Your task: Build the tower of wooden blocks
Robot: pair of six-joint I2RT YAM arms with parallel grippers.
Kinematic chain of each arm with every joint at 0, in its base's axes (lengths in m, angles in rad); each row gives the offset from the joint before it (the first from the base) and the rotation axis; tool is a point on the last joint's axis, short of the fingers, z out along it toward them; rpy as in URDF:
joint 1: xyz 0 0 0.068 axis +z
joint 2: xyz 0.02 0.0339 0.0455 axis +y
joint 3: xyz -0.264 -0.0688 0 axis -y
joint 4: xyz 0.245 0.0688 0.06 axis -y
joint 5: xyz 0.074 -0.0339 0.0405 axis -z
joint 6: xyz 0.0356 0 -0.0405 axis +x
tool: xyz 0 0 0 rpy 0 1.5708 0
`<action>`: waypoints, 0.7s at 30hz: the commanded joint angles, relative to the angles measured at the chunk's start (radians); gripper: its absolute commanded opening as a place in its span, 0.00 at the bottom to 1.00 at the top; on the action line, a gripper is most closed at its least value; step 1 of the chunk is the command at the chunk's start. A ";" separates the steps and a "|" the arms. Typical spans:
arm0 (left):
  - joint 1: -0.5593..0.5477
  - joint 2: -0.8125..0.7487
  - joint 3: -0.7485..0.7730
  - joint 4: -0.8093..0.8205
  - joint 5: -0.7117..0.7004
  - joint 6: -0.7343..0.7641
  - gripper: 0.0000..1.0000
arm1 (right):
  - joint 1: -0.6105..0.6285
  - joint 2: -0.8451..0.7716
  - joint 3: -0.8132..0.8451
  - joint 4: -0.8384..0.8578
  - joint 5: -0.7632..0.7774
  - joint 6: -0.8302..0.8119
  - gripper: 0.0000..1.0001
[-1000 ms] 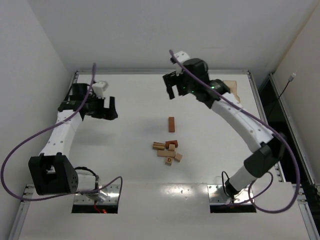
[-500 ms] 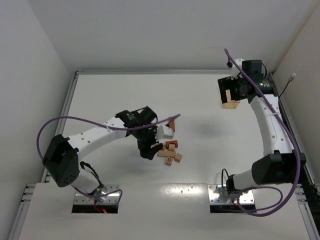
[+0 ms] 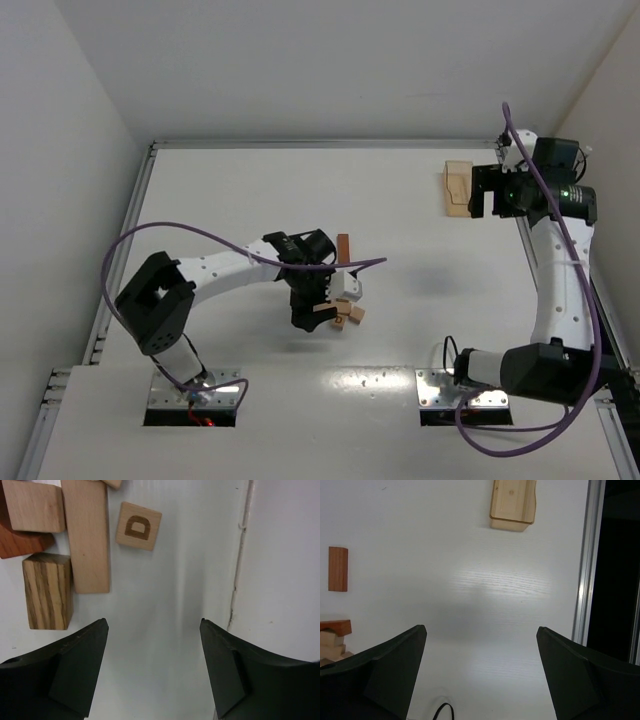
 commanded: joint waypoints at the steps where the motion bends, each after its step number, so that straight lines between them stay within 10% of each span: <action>1: -0.007 0.015 0.022 0.065 0.002 0.065 0.71 | -0.035 -0.038 -0.020 -0.008 -0.060 0.015 0.89; 21: -0.016 0.196 0.140 0.068 0.033 0.177 0.72 | -0.131 -0.069 -0.060 -0.028 -0.138 0.015 0.93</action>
